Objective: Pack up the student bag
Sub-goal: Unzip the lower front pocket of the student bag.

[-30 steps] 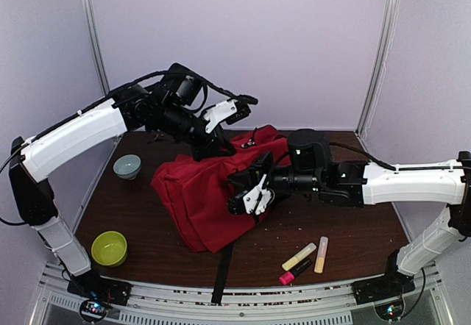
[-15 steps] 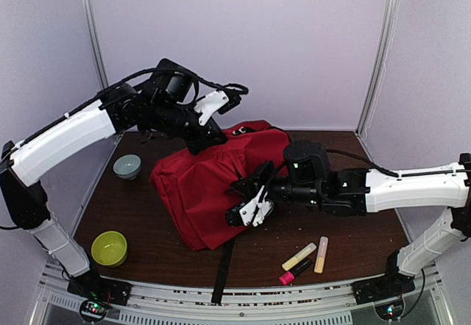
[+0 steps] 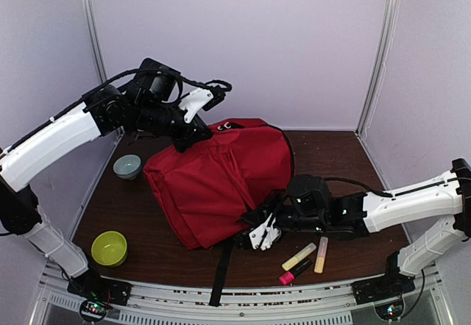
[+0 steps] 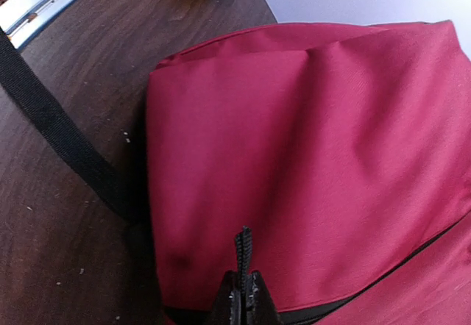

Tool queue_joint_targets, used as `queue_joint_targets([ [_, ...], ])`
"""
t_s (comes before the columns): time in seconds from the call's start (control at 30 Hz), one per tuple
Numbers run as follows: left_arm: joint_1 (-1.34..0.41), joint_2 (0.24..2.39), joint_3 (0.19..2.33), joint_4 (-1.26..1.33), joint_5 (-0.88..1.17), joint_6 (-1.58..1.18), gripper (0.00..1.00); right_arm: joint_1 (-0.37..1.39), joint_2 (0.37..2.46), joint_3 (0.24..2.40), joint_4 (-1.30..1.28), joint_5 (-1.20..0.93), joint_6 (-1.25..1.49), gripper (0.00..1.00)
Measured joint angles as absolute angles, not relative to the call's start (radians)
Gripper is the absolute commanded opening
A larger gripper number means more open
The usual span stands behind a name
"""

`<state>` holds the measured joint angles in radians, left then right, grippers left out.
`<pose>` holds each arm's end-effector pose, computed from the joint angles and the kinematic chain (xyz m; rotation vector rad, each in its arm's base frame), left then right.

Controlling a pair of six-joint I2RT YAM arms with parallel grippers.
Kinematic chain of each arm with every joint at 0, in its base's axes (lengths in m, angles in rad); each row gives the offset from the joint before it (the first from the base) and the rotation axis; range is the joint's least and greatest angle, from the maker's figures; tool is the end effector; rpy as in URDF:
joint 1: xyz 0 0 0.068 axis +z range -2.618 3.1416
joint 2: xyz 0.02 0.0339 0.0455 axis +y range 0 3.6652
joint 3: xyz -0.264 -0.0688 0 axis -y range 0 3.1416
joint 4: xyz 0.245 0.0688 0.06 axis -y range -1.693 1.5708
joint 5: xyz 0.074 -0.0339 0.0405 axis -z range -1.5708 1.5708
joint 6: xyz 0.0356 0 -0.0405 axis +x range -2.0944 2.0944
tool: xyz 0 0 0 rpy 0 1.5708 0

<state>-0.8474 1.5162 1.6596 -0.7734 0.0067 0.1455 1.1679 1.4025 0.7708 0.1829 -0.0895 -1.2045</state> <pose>0.2170 -0.2461 0.4069 1.0653 1.9586 -0.3968 0.1177 0.2842 0.2300 -1.8914 0.7043 0.0671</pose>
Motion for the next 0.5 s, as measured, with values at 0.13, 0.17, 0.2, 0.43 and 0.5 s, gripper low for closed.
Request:
queue_joint_targets([
  [0.13,-0.829,1.492,1.657,-0.784,-0.014,0.152,0.00,1.179,1.403,0.708,0.213,-0.097,-1.139,0.00],
  [0.17,-0.827,1.486,1.656,-0.788,-0.017,0.154,0.00,1.181,1.404,0.696,0.222,-0.099,-1.126,0.00],
  [0.2,-0.826,1.483,1.655,-0.793,-0.018,0.155,0.00,1.182,1.406,0.685,0.239,-0.102,-1.114,0.00],
  [0.43,-0.825,1.479,1.651,-0.813,-0.022,0.159,0.00,1.183,1.448,0.654,0.329,-0.113,-1.051,0.08],
  [0.5,-0.825,1.479,1.649,-0.814,-0.022,0.159,0.00,1.183,1.453,0.650,0.345,-0.115,-1.039,0.25],
])
